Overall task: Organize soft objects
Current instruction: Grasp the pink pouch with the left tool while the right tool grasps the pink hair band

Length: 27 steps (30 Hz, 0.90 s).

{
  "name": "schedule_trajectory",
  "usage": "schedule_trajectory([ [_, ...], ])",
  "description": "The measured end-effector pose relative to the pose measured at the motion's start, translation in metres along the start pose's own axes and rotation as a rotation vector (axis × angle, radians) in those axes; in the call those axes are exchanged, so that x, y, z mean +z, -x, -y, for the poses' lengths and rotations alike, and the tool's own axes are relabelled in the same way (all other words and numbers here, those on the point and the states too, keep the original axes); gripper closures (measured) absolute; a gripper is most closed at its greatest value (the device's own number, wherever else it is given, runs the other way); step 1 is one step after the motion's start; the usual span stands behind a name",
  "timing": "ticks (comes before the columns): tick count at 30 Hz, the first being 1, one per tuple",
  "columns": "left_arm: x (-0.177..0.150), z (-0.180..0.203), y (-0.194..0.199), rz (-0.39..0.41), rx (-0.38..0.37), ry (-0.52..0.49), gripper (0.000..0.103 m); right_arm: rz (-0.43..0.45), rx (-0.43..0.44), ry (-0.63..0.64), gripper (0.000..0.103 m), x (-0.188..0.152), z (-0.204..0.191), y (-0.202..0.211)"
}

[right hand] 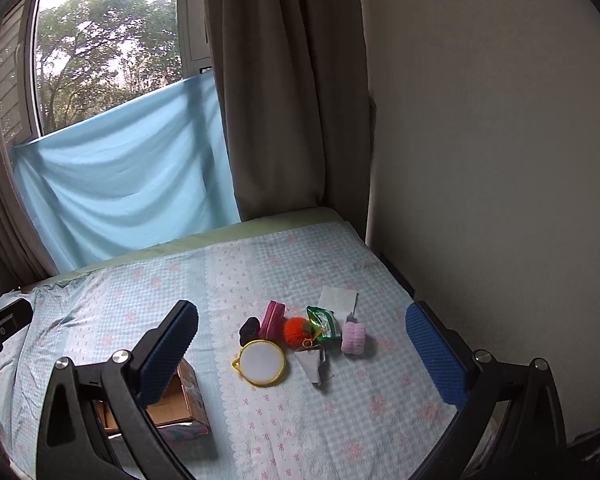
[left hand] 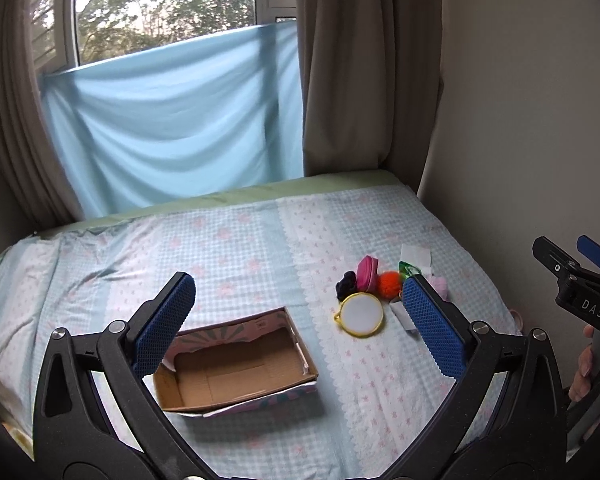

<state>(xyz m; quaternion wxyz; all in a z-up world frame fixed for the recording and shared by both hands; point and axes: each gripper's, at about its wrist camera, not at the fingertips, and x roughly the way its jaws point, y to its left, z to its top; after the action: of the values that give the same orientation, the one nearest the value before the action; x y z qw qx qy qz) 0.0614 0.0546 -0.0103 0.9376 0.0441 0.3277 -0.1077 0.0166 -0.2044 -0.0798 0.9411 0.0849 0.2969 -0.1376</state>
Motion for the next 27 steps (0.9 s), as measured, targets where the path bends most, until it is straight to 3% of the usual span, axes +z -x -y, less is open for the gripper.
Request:
schedule_trajectory([
  [5, 0.011, -0.006, -0.058, -0.087, -0.119, -0.046, 0.000, -0.084, -0.069, -0.088, 0.000, -0.016, 0.010, -0.035],
  [12, 0.015, 0.019, -0.183, -0.244, -0.221, -0.045, 0.000, -0.170, -0.122, -0.143, 0.000, -0.034, 0.041, -0.108],
  [24, -0.002, 0.115, -0.402, -0.524, -0.270, -0.087, 0.000, -0.347, -0.204, -0.073, 0.000, -0.083, 0.086, -0.271],
  [27, -0.012, 0.137, -0.454, -0.587, -0.266, -0.100, 0.001, -0.400, -0.206, -0.058, 0.005, -0.097, 0.094, -0.312],
])
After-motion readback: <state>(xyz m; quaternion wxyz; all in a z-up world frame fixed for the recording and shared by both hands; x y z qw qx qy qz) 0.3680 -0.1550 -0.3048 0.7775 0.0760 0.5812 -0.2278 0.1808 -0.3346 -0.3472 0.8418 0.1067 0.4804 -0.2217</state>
